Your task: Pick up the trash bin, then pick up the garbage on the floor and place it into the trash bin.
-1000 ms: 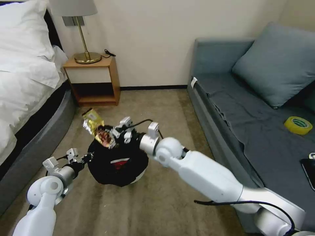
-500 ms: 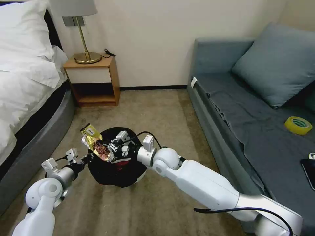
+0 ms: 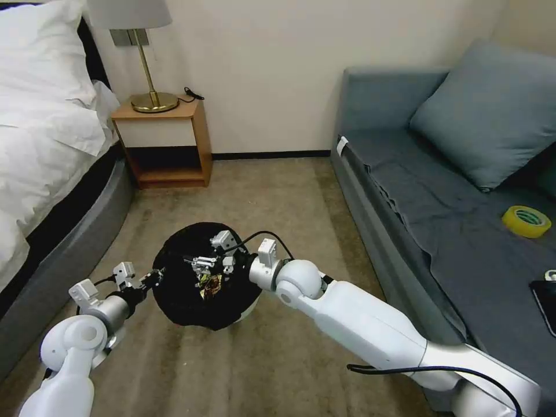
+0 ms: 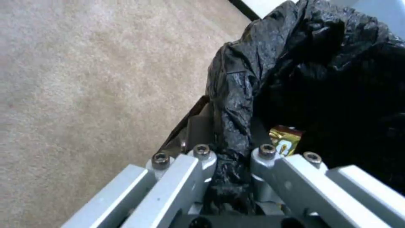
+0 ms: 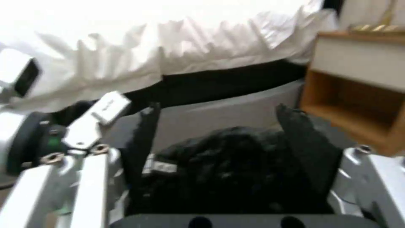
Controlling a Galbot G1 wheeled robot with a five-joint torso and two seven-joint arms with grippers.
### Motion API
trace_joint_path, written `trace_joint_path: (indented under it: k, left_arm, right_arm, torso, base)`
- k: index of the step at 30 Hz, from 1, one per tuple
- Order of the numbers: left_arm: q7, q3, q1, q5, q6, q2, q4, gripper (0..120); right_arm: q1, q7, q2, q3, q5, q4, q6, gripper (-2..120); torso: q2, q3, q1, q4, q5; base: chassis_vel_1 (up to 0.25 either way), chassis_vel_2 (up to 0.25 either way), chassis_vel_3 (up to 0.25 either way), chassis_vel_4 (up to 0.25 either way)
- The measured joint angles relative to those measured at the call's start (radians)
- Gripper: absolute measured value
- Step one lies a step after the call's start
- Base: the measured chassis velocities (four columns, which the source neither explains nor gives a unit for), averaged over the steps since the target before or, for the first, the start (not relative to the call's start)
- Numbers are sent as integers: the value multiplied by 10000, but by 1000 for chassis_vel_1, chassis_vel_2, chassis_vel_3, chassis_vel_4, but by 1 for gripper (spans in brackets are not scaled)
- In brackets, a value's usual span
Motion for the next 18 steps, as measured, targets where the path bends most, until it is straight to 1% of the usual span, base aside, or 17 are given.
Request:
trace_joint_path:
  k: [2,3,4,5,6,7,8,9,10,11,12,15,16,17,18]
  left_arm:
    - [-83,0,-20,34,0,28,-90,4]
    - [-100,3,-28,54,-1,31,-117,4]
    - [-100,3,-28,54,-1,31,-117,4]
    - [-145,9,-43,113,-20,37,-205,4]
    - [-147,10,-46,160,-29,39,-240,4]
    - [-147,11,-47,250,-56,47,-311,4]
    - [-147,11,-47,250,-56,47,-311,4]
    - [-147,1,-41,327,-70,56,-369,4]
    - [-147,-10,-32,391,-86,63,-401,4]
    - [-147,-10,-32,391,-86,63,-401,4]
    - [-140,-26,-16,471,-110,67,-436,4]
    - [-121,-102,74,870,-227,47,-549,4]
    - [-108,-126,99,988,-259,30,-576,4]
    - [-108,-126,99,988,-259,30,-576,4]
    - [-96,-167,148,1113,-297,-2,-626,4]
  right_arm:
    - [12,524,-175,324,-720,254,88,86]
    - [-7,730,-214,407,-876,332,89,88]
    - [-7,730,-214,407,-876,332,89,88]
    - [-113,1373,-331,674,-1268,554,62,96]
    - [-198,1759,-397,814,-1462,689,2,98]
    - [-388,2436,-532,1058,-1776,949,-178,99]
    - [-388,2436,-532,1058,-1776,949,-178,99]
    - [-593,3018,-692,1292,-2009,1213,-380,99]
    - [-720,3328,-801,1439,-2151,1365,-531,100]
    - [-720,3328,-801,1439,-2151,1365,-531,100]
    - [-887,3615,-941,1636,-2279,1553,-659,100]
    - [-1818,4412,-1563,2605,-2777,2329,-1041,100]
    - [-2128,4562,-1694,2909,-2869,2554,-1125,100]
    - [-2128,4562,-1694,2909,-2869,2554,-1125,100]
    - [-2546,4680,-1810,3280,-2949,2803,-1207,100]
  torso:
    - [0,0,0,0,0]
    - [0,0,0,0,0]
    - [0,0,0,0,0]
    - [0,0,0,1,2]
    - [0,0,0,0,2]
    - [0,0,0,0,2]
    - [0,0,0,0,2]
    - [0,0,0,0,3]
    - [0,0,0,0,2]
    - [0,0,0,0,2]
    - [0,0,0,1,3]
    - [0,0,0,-2,3]
    - [1,0,0,-1,3]
    - [1,0,0,-1,3]
    - [2,-1,0,-1,2]
  base:
    - [0,0,0,0]
    - [0,0,0,0]
    - [0,0,0,0]
    - [0,0,0,0]
    - [0,0,0,0]
    - [0,0,0,0]
    - [0,0,0,0]
    - [0,0,0,0]
    - [0,0,0,0]
    - [0,0,0,0]
    - [0,0,0,0]
    - [0,0,0,0]
    - [0,0,0,0]
    - [0,0,0,0]
    - [0,0,0,0]
